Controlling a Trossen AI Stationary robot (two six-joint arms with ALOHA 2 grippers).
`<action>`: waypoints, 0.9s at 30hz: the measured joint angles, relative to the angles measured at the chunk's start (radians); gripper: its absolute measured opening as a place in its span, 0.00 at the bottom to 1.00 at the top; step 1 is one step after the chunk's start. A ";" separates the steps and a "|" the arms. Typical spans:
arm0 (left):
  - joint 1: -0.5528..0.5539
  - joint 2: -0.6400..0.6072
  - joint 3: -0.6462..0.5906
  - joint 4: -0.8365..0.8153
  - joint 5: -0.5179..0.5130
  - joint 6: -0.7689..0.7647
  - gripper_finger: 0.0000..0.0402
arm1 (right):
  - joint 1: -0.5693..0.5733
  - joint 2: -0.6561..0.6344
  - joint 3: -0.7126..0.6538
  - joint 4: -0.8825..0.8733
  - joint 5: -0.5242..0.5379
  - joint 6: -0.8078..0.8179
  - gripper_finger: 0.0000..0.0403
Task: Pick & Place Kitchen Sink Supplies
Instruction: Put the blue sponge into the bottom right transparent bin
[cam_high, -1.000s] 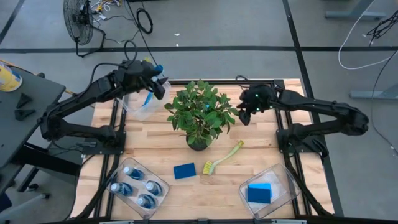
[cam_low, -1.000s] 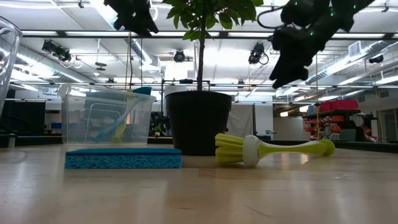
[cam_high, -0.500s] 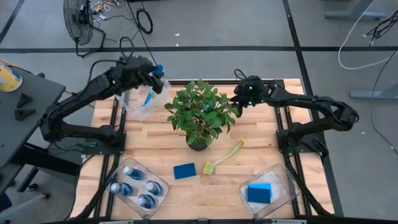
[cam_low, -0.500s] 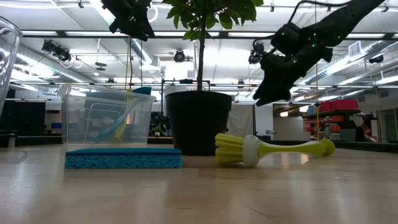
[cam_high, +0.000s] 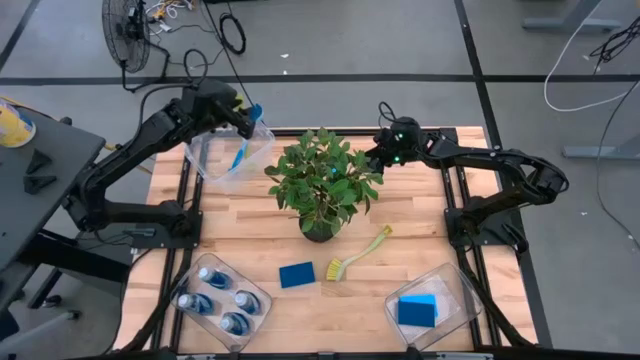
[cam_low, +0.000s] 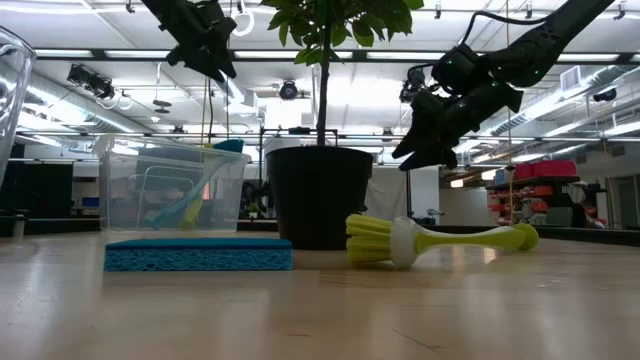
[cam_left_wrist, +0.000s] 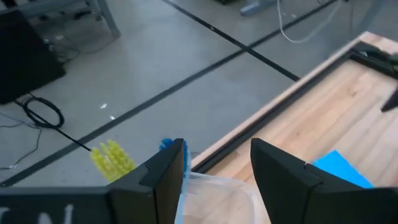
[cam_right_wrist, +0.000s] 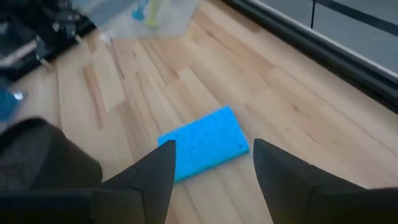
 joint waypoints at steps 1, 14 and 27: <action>0.011 0.005 0.000 -0.001 0.011 0.011 0.47 | 0.000 0.000 0.000 0.016 0.001 0.021 0.53; 0.080 0.084 -0.001 0.008 0.178 0.074 0.46 | 0.005 0.000 0.000 0.033 0.055 0.248 0.53; 0.079 0.091 -0.001 0.057 0.196 0.076 0.46 | 0.005 0.113 0.000 0.110 0.053 0.093 0.53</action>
